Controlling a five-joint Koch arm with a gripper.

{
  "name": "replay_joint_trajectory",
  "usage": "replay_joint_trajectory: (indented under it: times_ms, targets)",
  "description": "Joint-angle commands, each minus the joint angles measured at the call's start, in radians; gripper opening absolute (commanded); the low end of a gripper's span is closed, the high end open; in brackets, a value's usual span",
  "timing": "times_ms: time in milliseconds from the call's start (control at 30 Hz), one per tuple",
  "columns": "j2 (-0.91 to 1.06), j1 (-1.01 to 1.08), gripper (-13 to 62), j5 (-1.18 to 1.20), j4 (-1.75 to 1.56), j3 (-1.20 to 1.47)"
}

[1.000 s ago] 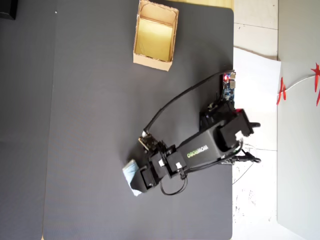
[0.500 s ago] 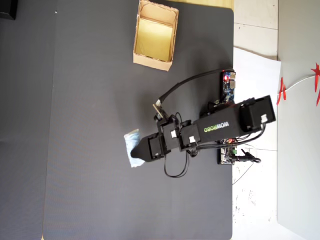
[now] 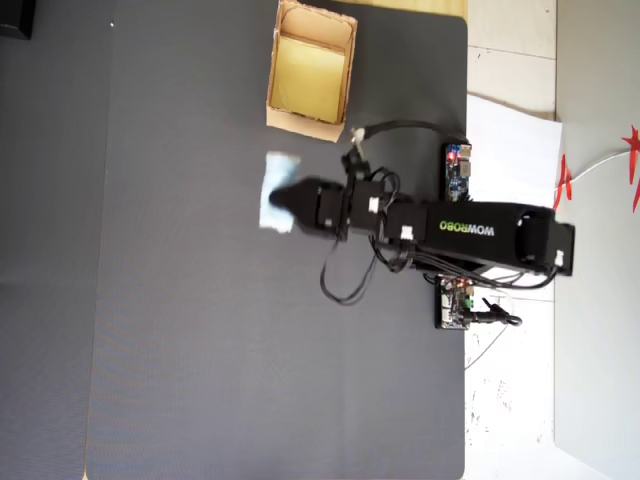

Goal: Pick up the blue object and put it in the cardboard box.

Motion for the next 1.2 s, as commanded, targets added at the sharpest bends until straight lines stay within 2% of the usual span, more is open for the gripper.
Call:
replay_joint_trajectory:
  times_ms: [0, 467, 667, 733, 833, 867, 1033, 1167]
  targets:
    - [0.038, 0.078, -4.7, -0.012, -0.104, -0.029]
    - [0.066, 0.443, -4.5, -0.044, -0.081, -0.035]
    - [0.012, 0.520, -4.2, -0.063, 0.011, -0.066]
    - [-0.009, 0.529, 6.7, -0.061, 0.104, -0.100]
    - [-0.012, 0.534, 15.7, -0.060, 0.173, -0.121]
    - [-0.012, 0.532, 22.1, -0.058, 0.193, -0.129]
    - [-0.012, 0.532, 29.4, -0.060, 0.192, -0.146]
    - [0.006, 0.532, 30.7, -0.060, 0.176, -0.155]
